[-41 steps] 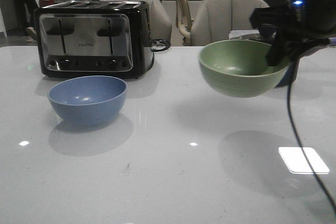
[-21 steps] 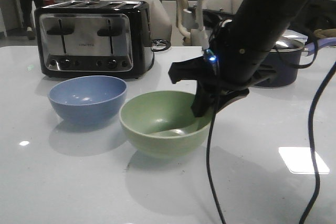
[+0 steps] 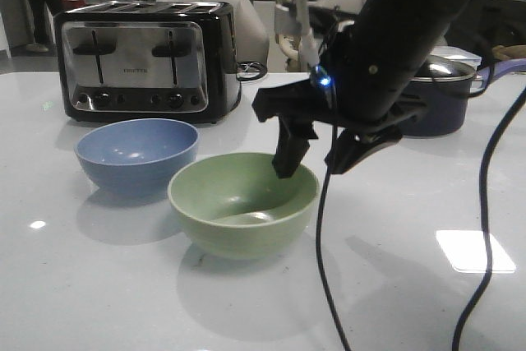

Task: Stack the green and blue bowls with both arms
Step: 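Lift the green bowl and set it down beside the blue bowl, nearer the robot, then move the left gripper down to the rim of the light blue bowl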

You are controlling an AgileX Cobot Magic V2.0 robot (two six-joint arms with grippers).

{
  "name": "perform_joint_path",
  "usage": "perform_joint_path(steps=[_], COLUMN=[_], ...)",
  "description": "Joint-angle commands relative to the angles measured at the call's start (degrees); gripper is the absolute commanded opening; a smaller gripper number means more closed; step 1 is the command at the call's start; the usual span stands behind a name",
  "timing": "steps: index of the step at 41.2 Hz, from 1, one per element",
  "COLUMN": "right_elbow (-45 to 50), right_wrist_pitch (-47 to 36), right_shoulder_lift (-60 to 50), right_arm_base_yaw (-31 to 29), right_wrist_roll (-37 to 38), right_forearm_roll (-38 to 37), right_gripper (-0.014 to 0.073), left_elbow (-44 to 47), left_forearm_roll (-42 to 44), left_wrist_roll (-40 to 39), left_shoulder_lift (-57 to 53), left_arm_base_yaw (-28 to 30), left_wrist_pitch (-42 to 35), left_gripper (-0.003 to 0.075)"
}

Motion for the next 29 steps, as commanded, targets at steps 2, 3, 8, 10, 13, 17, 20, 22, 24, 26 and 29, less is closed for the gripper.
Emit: perform_joint_path(steps=[2,3,8,10,13,17,20,22,24,26,29], right_elbow=[1.0,1.8,6.8,8.8,11.5,14.8,16.9,18.2,19.3,20.3,21.3], right_wrist_pitch=[-0.3,-0.2,0.7,1.6,2.7,4.3,5.5,6.8,7.7,8.5,8.8], right_shoulder_lift=[-9.8,-11.3,-20.3,-24.2,-29.8,-37.2,-42.0,-45.2,-48.2,-50.9,-53.8], right_arm_base_yaw=[0.0,0.0,0.0,0.0,0.0,0.0,0.0,0.0,0.0,0.0,0.0], right_wrist_roll=[-0.6,-0.8,-1.3,-1.3,-1.3,-1.3,-1.3,-1.3,-1.3,-1.3,-1.3], right_forearm_roll=[-2.8,-3.3,-7.5,-9.3,-10.8,-10.9,-10.9,-10.9,-10.9,-10.9,-10.9], right_gripper=[0.0505,0.0505,0.0505,0.0505,0.0505,0.0505,0.0505,0.0505,0.0505,0.0505,0.0505], left_elbow=[-2.0,-2.0,-2.0,-2.0,-2.0,-2.0,-2.0,-2.0,-2.0,-2.0,-2.0], left_forearm_roll=[-0.1,-0.1,-0.1,-0.1,-0.1,-0.6,-1.3,-2.3,-3.3,-3.3,-3.3], left_wrist_roll=[-0.1,-0.1,-0.1,-0.1,-0.1,-0.1,-0.1,-0.1,-0.1,0.1,1.4], left_shoulder_lift=[0.1,0.1,0.1,0.1,0.1,0.7,1.4,2.4,3.3,4.3,6.2], left_arm_base_yaw=[0.0,0.0,0.0,0.0,0.0,-0.1,-0.1,-0.1,-0.2,-0.9,-2.7], left_wrist_pitch=[-4.2,-4.2,-4.2,-4.2,-4.2,-4.2,-4.2,-4.2,-4.2,-4.3,-5.3], left_gripper=[0.0571,0.0571,0.0571,0.0571,0.0571,0.0571,0.0571,0.0571,0.0571,0.0571,0.0571])
